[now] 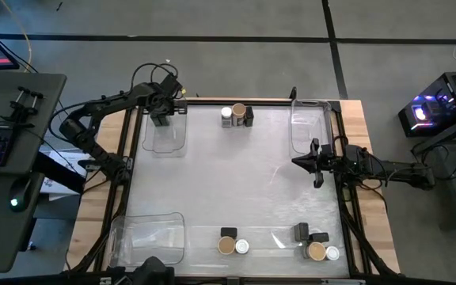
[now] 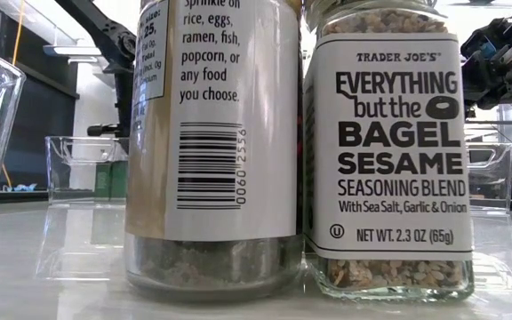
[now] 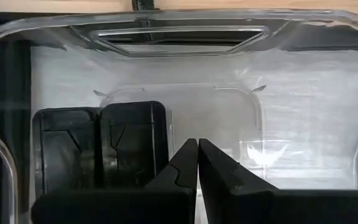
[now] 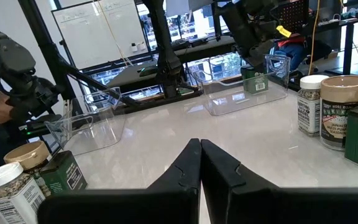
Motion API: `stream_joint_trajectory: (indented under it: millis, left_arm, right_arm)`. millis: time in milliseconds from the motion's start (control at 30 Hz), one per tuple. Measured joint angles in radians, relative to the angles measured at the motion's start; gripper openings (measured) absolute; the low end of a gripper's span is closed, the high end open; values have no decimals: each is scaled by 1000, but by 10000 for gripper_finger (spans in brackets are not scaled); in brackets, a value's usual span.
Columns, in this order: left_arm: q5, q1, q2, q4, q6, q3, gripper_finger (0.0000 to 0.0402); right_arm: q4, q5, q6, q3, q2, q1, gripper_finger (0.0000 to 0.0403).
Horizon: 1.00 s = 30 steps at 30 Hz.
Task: Sort spices by type
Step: Put the black seasoning can into the top left transparent bin
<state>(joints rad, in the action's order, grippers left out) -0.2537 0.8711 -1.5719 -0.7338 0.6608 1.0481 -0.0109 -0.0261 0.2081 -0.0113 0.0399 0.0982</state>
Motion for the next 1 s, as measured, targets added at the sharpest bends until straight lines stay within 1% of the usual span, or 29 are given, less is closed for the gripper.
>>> stream_joint_trajectory:
  millis: [100, 433, 533, 733, 900, 1000]
  left_arm:
    - [-18, 1, 0, -8, 0, 0, 0]
    - [-33, 6, 0, -21, 5, 0, 0]
    - [-23, 6, 2, -20, 17, 0, 0]
    - [-15, -13, 54, 24, 19, 0, 0]
    - [65, -62, 128, 158, 16, 0, 0]
    - [150, -150, 167, 272, -47, 1, 0]
  right_arm:
    - [0, 0, 0, 0, 0, 0, 0]
    - [0, 0, 0, 0, 0, 0, 0]
    - [0, 0, 0, 0, 0, 0, 0]
    - [0, 0, 0, 0, 0, 0, 0]
    - [0, 0, 0, 0, 0, 0, 0]
    - [0, 0, 0, 0, 0, 0, 0]
